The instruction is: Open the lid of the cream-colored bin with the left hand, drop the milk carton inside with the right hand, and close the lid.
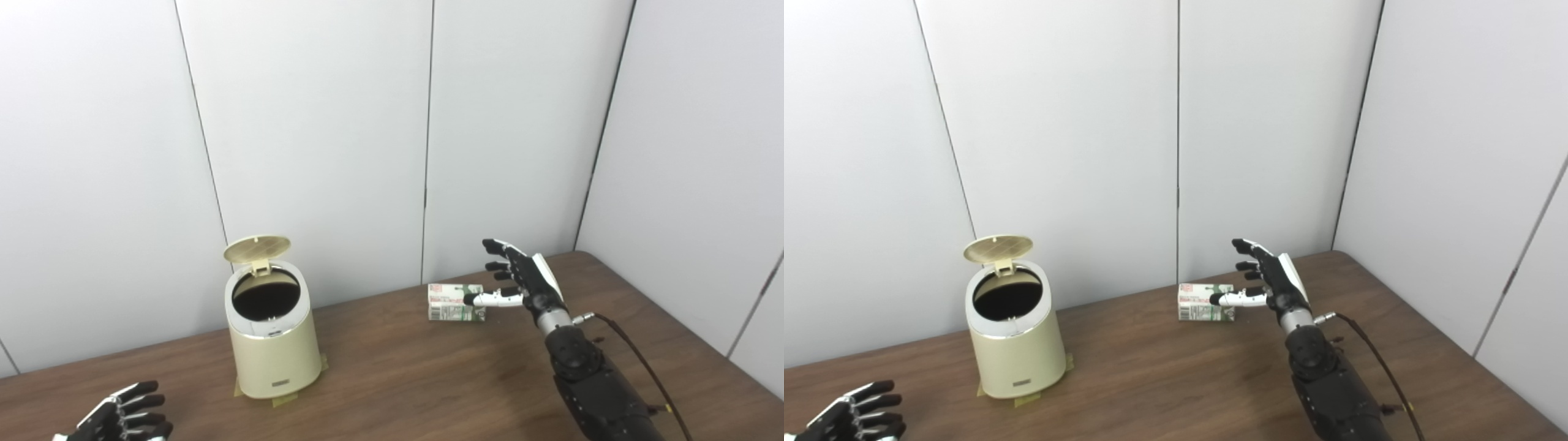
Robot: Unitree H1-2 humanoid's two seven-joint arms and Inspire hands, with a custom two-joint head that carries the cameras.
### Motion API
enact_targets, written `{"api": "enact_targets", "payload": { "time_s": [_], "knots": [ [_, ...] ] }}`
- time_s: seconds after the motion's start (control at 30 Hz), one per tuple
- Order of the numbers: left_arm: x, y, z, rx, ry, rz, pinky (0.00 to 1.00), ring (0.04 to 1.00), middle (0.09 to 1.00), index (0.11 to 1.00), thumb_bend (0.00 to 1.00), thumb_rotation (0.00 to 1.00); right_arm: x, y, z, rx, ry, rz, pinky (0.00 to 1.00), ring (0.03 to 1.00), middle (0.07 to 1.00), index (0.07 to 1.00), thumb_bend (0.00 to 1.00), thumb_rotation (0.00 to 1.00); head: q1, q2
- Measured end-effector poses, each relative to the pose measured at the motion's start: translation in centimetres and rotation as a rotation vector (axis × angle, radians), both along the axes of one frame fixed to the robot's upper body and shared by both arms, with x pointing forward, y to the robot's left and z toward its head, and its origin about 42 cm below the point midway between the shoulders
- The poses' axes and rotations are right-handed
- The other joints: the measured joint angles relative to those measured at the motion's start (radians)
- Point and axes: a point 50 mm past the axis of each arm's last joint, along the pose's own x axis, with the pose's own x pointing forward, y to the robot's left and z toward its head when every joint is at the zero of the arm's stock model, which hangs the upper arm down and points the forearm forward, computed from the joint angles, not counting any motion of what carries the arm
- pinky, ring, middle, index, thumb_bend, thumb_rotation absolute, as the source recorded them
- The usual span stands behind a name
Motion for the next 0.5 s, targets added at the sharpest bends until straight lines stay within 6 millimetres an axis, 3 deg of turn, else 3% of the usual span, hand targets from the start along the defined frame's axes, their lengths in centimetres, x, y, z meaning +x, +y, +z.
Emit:
{"api": "enact_targets", "payload": {
  "time_s": [0.4,0.5],
  "knots": [
    [0.0,0.03,0.01,0.001,0.0,0.0,0.53,0.628,0.699,0.723,0.49,0.0,0.01,0.13,0.33,-0.053,0.042,0.071,0.92,0.92,0.908,0.924,0.86,0.07,0.0,0.0],
    [0.0,0.03,0.0,0.002,0.0,0.0,0.52,0.63,0.702,0.725,0.49,0.0,0.09,-0.12,0.73,-0.082,0.07,0.126,0.89,0.925,0.931,0.937,0.86,0.07,0.0,0.0]
  ]
}}
